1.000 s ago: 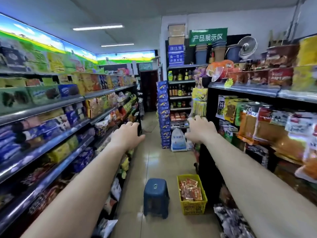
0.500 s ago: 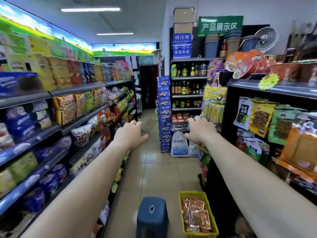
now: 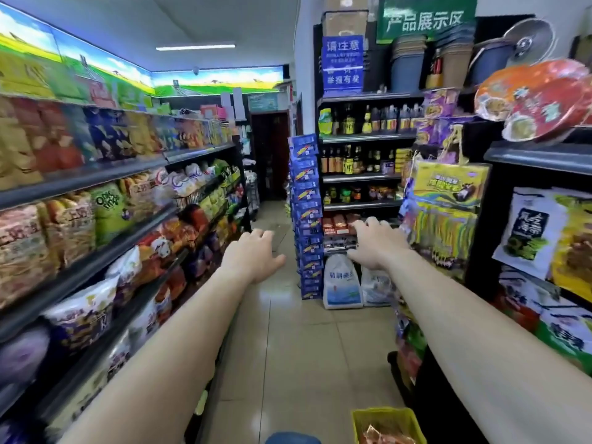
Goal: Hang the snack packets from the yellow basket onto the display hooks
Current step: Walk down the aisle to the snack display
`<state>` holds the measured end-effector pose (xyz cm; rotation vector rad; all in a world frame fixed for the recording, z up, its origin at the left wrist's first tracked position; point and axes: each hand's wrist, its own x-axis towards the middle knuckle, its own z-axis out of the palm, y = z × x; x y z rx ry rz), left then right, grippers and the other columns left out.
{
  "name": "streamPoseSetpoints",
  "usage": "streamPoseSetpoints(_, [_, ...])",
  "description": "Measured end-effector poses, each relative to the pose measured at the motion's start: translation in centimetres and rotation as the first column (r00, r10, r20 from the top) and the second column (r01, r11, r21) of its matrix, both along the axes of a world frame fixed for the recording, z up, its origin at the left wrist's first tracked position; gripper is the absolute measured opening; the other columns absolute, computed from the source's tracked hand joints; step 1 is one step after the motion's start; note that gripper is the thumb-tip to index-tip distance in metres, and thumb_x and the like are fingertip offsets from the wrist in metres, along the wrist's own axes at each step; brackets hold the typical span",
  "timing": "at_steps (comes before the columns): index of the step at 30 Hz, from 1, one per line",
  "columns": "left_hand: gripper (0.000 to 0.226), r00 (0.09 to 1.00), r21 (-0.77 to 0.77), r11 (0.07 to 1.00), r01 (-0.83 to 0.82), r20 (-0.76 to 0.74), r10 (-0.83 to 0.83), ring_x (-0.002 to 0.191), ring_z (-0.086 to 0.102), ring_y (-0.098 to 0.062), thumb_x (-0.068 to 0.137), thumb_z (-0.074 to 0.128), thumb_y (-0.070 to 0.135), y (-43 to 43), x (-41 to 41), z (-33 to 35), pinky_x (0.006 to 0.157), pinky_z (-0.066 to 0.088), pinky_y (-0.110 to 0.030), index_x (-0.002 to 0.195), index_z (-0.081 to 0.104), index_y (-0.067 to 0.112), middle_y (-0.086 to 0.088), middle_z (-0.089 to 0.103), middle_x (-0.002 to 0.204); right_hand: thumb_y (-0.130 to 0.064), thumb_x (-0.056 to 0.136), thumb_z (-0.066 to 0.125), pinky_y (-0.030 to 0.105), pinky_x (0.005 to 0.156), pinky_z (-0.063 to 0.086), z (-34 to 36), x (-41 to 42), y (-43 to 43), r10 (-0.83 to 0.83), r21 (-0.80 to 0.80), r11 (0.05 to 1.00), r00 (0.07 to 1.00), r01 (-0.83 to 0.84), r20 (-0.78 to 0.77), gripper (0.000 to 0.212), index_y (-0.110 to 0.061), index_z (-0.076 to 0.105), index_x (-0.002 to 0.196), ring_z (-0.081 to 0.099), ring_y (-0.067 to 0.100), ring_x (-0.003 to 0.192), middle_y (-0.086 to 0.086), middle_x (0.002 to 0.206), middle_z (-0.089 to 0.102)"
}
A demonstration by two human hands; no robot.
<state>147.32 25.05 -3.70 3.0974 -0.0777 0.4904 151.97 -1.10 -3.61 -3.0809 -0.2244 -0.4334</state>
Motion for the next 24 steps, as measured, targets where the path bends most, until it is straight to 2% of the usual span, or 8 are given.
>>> streamPoseSetpoints(6, [0.065,1.0,0.067,0.998,0.017,-0.021,-0.016,0.127,0.051,-0.029,0.092,0.048,0.058,-1.7,16.3,-1.6,0.092,0.049,-0.044,0.144,0.043,0.019,-0.007,0.051,0.141,-0.057,0.083,0.056,0.048,0.092,0.044,-1.6,16.0,-2.4,0.009,0.025,1.0,1.0,-0.009,-0.009,0.068,-0.021,0.041,0.139,0.044,0.035,0.125,0.01,0.139,0.045])
streamPoseSetpoints(12, [0.068,0.999,0.053,0.998,0.032,-0.015,-0.031,0.125,0.052,-0.03,0.09,0.047,0.062,-5.0,31.2,0.4,0.092,0.05,-0.045,0.143,0.045,0.019,-0.007,0.051,0.139,-0.054,0.086,0.056,0.048,0.094,0.042,0.9,30.6,-6.0,-0.014,0.066,0.998,1.0,0.016,-0.024,0.065,-0.022,0.041,0.141,0.044,0.035,0.128,0.01,0.144,0.044])
streamPoseSetpoints(18, [0.068,0.996,-0.05,0.995,0.086,0.01,-0.086,0.125,0.052,-0.031,0.09,0.051,0.06,-7.9,43.1,2.8,0.095,0.049,-0.047,0.143,0.044,0.018,-0.007,0.05,0.141,-0.052,0.086,0.055,0.046,0.088,0.044,1.9,40.5,-8.2,-0.023,0.048,0.999,1.0,0.024,-0.017,0.062,-0.022,0.041,0.139,0.047,0.034,0.123,0.01,0.14,0.045])
streamPoseSetpoints(24, [0.07,0.986,-0.1,0.982,0.163,-0.018,-0.165,0.128,0.049,-0.033,0.093,0.052,0.058,-10.2,54.0,1.4,0.098,0.049,-0.05,0.148,0.039,0.017,-0.01,0.048,0.143,-0.058,0.086,0.055,0.048,0.091,0.045,0.5,47.3,-10.6,-0.095,0.051,0.994,0.994,0.098,-0.056,0.069,-0.023,0.038,0.143,0.045,0.035,0.126,0.01,0.142,0.043])
